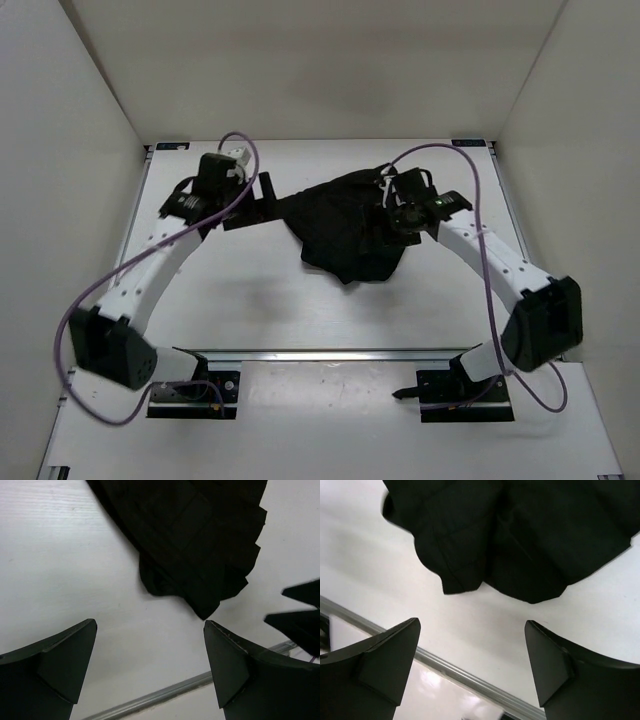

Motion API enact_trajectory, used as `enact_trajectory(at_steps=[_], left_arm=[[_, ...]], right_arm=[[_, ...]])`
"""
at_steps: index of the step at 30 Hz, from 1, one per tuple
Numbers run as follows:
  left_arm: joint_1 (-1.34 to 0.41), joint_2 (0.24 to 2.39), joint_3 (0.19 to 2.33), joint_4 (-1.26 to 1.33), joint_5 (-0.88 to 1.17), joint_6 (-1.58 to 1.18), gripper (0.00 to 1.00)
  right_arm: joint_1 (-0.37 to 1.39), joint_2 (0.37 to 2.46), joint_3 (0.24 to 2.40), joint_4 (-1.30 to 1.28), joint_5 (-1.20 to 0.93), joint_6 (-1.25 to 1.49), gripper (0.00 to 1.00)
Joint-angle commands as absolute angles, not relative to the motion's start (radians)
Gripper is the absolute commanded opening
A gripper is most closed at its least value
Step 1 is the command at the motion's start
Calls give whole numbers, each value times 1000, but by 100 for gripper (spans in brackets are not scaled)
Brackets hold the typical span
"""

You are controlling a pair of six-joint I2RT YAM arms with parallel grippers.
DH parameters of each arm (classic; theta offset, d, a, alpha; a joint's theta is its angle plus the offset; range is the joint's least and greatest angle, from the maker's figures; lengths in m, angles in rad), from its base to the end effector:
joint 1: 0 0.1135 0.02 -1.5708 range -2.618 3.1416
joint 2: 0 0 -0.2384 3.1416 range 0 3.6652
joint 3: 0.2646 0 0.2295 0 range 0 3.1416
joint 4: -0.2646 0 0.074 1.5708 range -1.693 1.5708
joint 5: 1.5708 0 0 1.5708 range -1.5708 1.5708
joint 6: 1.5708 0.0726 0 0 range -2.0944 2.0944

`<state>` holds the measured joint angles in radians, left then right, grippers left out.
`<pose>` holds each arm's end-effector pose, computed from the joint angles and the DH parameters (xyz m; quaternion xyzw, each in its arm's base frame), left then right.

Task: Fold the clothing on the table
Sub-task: Move the skirt to the center of the board, then flatten the skirt out

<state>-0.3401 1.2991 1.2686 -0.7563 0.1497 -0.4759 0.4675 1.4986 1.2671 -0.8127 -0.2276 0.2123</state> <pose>0.2624 -0.1043 0.2932 -0.0340 0.9214 -0.2146 0.3223 0.2648 0.1520 0.2338 -0.1514 0.9477 0.1896 0.2072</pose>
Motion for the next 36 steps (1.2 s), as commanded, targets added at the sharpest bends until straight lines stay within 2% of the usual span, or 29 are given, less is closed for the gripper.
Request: enact_trajectory(at_steps=[1,2,4,6,8,11,13,19,26,27,29,30,31,32,33,34,35,36], left_arm=[[-348,1489,1374,-640,185,-495,99],[-339,1584,1437,-617,201,-502,99],[-313,1710,1541,-606,254,-526,87],[-290,1834,1658,-598,220,-523,64],[-279,1909,1733,-618,184,-496,58],[-247,2028,1830,-640,153,-476,74],[-238,2091,1850,-637,140,-471,79],[-239,2238,1979,-663,104,-433,81],[-262,2296,1985,-664,136,-419,79],[-262,2301,1990,-672,150,-416,79],[-276,2309,1982,-698,158,-422,85],[-282,2309,1979,-693,193,-422,86],[-288,2319,1968,-689,205,-425,79],[-297,2315,1953,-680,228,-429,65],[-304,2307,1944,-663,253,-431,57],[-308,2306,1933,-647,264,-440,39],[-307,2309,1927,-647,271,-440,22],[-314,2309,1925,-647,276,-446,16]], right_arm=[[457,1391,1180,-698,-181,380,82],[460,1372,1139,-665,-187,431,81],[475,1347,1064,-590,-201,519,77],[483,1316,946,-453,-241,636,73],[479,1301,878,-346,-294,723,72],[489,1310,804,-236,-341,828,71],[503,1313,778,-181,-328,876,72],[543,1385,747,-51,-331,991,73],[541,1489,741,23,-348,1055,69],[534,1508,742,50,-351,1057,66],[526,1532,755,60,-347,1061,60],[520,1549,767,60,-351,1063,57],[515,1565,772,48,-344,1065,52],[514,1568,787,48,-350,1063,33],[512,1569,798,35,-339,1063,28],[514,1574,804,20,-342,1071,17],[509,1578,810,18,-342,1065,0],[509,1571,810,9,-339,1059,0]])
